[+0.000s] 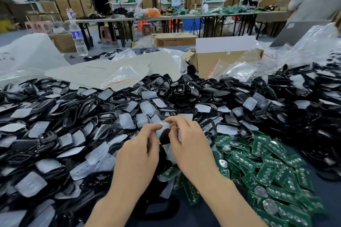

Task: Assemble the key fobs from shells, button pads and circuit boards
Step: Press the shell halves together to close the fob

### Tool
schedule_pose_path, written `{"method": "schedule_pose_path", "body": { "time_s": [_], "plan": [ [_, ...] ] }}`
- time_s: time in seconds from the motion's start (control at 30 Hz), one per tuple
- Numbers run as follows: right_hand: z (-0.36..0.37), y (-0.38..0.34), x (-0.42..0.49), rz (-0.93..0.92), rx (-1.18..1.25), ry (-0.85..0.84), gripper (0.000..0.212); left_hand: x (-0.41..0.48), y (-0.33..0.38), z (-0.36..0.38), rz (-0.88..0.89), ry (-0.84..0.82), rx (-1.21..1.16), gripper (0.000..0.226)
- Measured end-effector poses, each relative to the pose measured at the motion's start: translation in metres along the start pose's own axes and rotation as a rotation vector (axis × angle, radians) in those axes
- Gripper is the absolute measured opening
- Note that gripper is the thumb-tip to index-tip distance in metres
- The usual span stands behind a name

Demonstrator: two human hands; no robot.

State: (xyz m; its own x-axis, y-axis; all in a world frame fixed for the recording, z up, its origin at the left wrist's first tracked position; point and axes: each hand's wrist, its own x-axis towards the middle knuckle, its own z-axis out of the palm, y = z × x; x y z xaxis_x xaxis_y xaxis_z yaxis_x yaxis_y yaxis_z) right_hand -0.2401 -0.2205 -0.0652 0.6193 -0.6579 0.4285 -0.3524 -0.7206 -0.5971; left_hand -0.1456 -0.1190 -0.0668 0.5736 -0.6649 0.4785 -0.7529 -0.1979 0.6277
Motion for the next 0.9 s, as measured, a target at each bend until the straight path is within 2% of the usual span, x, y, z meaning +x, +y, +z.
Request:
{"method": "schedule_pose_path", "body": {
  "time_s": [0.13,0.23,0.33,0.43,0.5,0.63,0.77,0.9],
  "plan": [
    [0.002,0.002,0.000,-0.009,-0.075,-0.091,0.029,0.000,-0.003,0.000,0.026,-0.004,0.006,0.025],
    [0.003,0.003,0.002,-0.016,-0.097,-0.101,0.027,0.001,-0.006,-0.001,0.024,0.017,-0.008,0.023],
    [0.003,0.006,0.007,0.003,-0.061,-0.096,0.027,0.012,-0.009,-0.008,-0.068,0.058,-0.073,0.023],
    [0.003,0.007,0.008,0.023,-0.018,-0.092,0.028,0.041,-0.020,-0.015,-0.166,0.053,-0.019,0.022],
    [0.003,0.007,0.008,0.034,0.027,-0.084,0.029,0.067,-0.027,-0.017,-0.200,-0.015,0.034,0.020],
    [0.003,0.008,0.009,0.082,0.137,-0.053,0.028,0.117,-0.026,-0.001,-0.158,-0.211,0.236,0.018],
    [0.000,0.010,0.011,0.141,0.256,-0.022,0.027,0.149,-0.017,0.023,-0.176,-0.344,0.376,0.043],
    [-0.002,0.010,0.012,0.145,0.266,-0.018,0.027,0.164,-0.012,0.036,-0.214,-0.424,0.504,0.031]
  ]
}}
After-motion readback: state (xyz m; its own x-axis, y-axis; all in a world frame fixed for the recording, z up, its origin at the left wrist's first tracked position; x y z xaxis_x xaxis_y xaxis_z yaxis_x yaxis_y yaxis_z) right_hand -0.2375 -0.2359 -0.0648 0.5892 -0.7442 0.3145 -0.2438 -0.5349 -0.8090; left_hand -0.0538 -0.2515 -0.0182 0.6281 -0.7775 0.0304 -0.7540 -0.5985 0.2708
